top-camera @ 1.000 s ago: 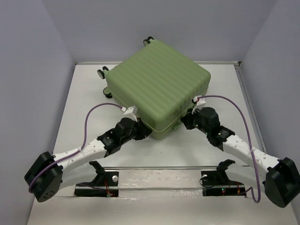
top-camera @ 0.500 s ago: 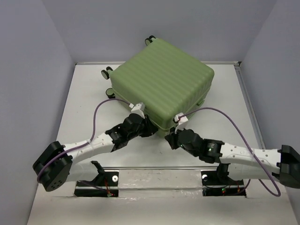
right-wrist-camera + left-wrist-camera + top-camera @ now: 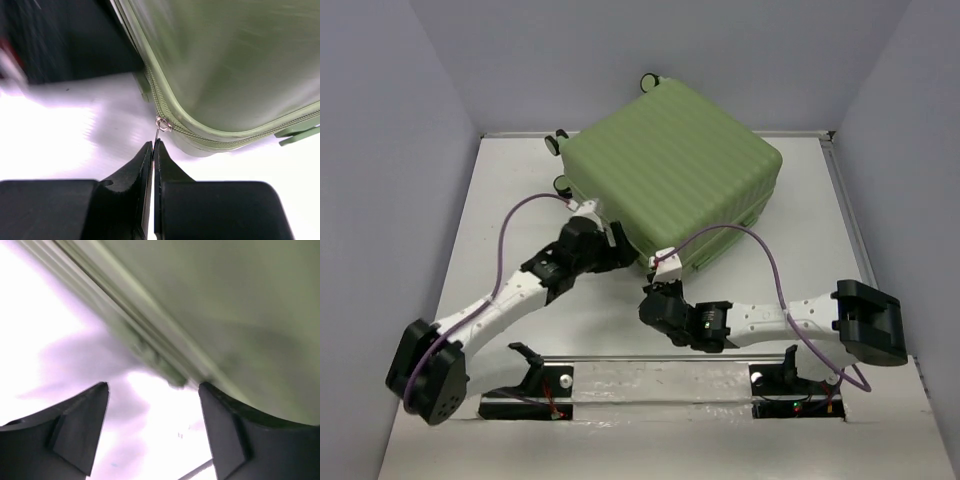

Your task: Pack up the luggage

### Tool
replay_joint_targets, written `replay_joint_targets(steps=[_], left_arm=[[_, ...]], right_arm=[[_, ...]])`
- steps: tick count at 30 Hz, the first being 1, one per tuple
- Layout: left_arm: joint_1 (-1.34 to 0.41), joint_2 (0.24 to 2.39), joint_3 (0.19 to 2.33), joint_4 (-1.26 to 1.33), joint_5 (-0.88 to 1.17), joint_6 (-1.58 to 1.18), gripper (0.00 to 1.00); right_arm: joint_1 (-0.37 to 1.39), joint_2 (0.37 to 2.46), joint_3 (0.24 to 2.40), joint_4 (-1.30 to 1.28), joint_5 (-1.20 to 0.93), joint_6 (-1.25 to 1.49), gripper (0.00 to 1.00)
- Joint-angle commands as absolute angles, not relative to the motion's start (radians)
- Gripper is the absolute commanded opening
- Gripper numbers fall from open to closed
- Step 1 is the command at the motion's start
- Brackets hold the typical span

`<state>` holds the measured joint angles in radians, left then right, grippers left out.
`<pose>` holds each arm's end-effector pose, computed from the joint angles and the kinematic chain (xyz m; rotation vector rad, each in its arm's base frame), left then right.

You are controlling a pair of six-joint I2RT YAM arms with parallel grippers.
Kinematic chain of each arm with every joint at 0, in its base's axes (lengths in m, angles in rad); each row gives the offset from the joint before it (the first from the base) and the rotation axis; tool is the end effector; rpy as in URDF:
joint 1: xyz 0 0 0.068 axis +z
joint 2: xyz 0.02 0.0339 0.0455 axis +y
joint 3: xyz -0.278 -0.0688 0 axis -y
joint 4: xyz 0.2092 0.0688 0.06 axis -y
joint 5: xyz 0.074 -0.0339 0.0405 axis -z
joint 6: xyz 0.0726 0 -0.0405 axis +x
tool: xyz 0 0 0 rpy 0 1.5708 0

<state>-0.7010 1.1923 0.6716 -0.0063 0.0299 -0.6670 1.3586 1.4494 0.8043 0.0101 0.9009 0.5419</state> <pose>0.1937 -0.1663 0.2461 0.0567 2.2147 -0.8307 0.1157 0.2670 0.2410 -0.3284 1.9283 0.2468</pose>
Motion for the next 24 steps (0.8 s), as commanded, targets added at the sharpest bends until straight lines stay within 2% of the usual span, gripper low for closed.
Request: replay_joint_targets(steps=[1, 4, 8, 16, 24], left_arm=[[-0.462, 0.961, 0.750, -0.023, 0.138, -0.548, 0.90], [-0.205, 0.960, 0.827, -0.066, 0.291, -0.529, 0.92], [-0.080, 1.082, 0.925, -0.008, 0.409, -0.597, 0.94], [0.020, 1.406, 1.213, 0.055, 0.399, -0.675, 0.96], [0.032, 1.686, 1.465, 0.084, 0.440, -0.707, 0.95]], right_arm=[[1.433, 1.442, 0.847, 0.233, 0.836, 0.630, 0.07], [1.433, 1.440, 0.824, 0.230, 0.810, 0.646, 0.07], [1.433, 1.439, 0.808, 0.221, 0.796, 0.661, 0.07], [1.433, 1.437, 0.801, 0.199, 0.778, 0.657, 0.07], [1.433, 1.424, 0.792, 0.198, 0.706, 0.644, 0.07]])
